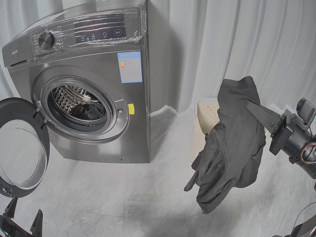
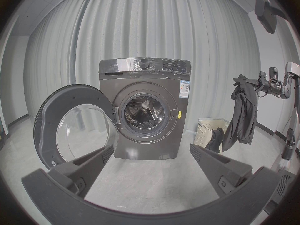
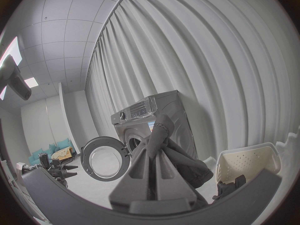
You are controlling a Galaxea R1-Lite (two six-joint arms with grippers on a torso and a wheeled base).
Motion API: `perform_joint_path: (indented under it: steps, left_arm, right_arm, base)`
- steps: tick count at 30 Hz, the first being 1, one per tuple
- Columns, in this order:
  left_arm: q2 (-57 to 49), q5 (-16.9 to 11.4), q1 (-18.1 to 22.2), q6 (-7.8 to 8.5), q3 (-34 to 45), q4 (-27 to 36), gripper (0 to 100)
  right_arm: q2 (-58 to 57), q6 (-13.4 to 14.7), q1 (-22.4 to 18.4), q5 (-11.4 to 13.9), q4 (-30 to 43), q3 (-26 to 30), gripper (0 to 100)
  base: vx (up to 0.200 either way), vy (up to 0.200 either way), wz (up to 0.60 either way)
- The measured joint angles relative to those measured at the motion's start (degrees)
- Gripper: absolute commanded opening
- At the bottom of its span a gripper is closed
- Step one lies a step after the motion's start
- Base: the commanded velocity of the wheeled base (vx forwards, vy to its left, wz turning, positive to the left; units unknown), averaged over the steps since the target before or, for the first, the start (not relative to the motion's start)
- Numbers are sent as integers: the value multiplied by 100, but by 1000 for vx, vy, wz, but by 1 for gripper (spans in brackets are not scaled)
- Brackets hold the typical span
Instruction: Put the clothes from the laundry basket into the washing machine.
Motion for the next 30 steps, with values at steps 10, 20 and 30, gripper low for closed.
perform_joint_path:
  steps: [10,20,30]
  left_arm:
    - [0,1,-2,0,0,2,100]
    - [0,1,-2,-13,0,2,100]
    - [0,12,-5,-26,0,2,100]
  right_arm:
    - [27,0,-2,-13,0,-1,0]
    - [40,0,4,-11,11,-4,0]
    - [43,2,4,-9,13,35,0]
  base:
    - [0,200,0]
    - [0,140,0]
    - [-20,0,0]
